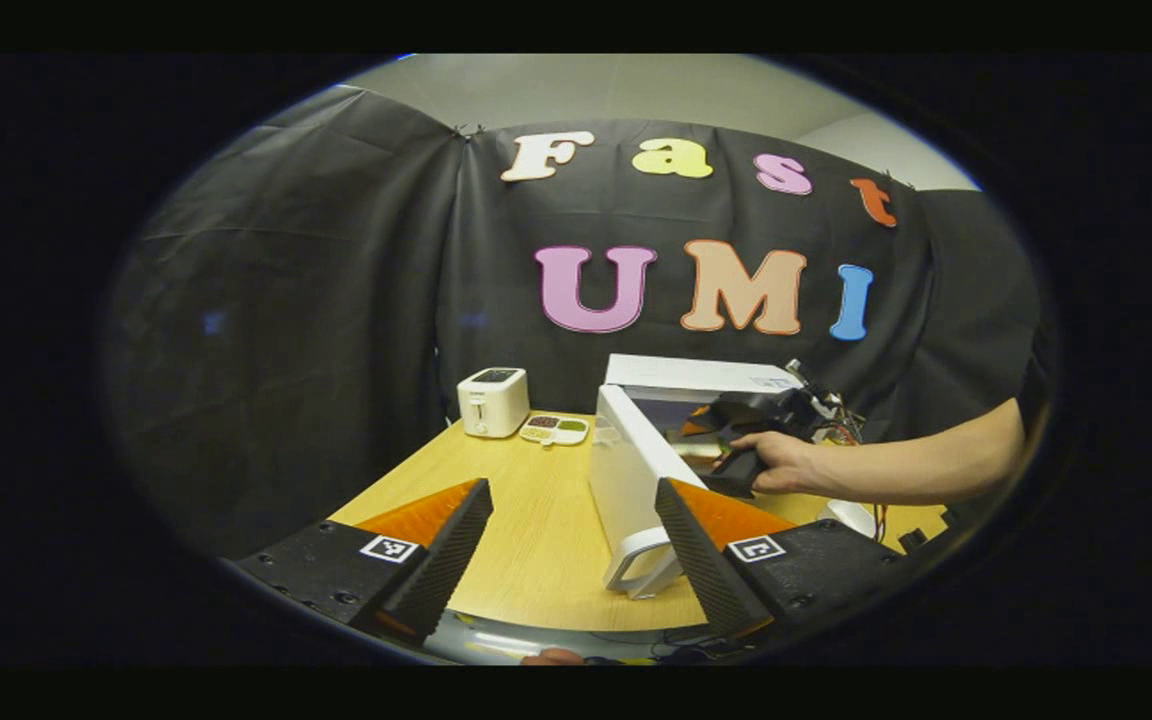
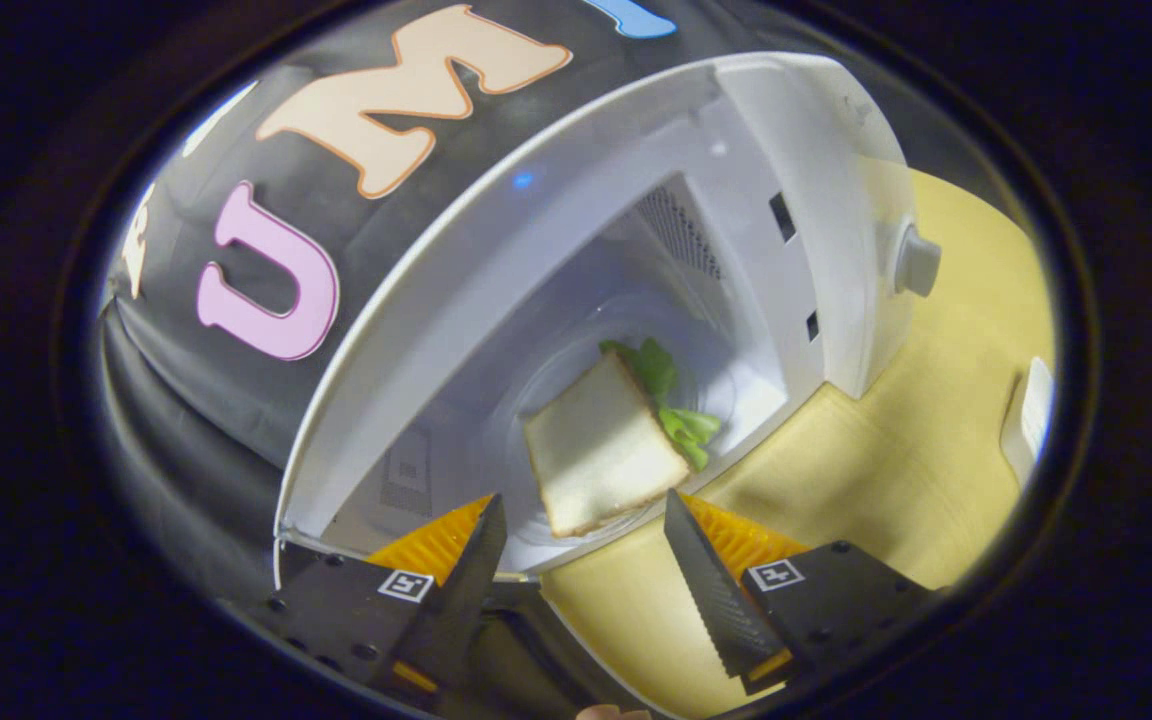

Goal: Open the microwave oven with the left hand, put the food in, and close the microwave oven.

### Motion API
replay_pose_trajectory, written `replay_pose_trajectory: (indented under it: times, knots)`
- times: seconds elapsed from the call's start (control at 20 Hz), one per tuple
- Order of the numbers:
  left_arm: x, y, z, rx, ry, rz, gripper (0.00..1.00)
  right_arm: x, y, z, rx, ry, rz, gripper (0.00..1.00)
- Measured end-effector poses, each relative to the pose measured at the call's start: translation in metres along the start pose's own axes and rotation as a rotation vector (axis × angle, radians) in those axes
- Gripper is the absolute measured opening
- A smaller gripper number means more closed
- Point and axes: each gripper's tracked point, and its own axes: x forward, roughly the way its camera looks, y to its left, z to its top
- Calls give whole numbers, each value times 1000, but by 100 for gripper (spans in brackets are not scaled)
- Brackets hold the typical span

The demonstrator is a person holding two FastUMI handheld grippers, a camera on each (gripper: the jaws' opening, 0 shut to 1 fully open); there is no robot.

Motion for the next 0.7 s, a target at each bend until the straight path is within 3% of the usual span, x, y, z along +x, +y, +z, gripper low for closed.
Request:
replay_pose_trajectory:
  times: [0.05, 0.2, 0.35, 0.4, 0.45, 0.7]
  knots:
    - [-1, 2, -3, 12, 7, 2, 99, -8, -1, 3, -23, -9, 13, 98]
    - [-4, 12, -7, 58, 23, 17, 94, -40, 0, 17, -113, -58, 88, 97]
    - [-2, 21, -8, 14, 24, 34, 96, -82, 2, 40, -235, -137, 165, 97]
    - [-2, 22, -9, 5, 27, 36, 96, -98, 6, 50, -287, -173, 203, 97]
    - [-2, 24, -12, 7, 35, 34, 96, -114, 8, 60, -350, -216, 236, 86]
    - [6, 21, -24, 32, 66, 25, 95, -200, 23, 106, -666, -448, 344, 86]
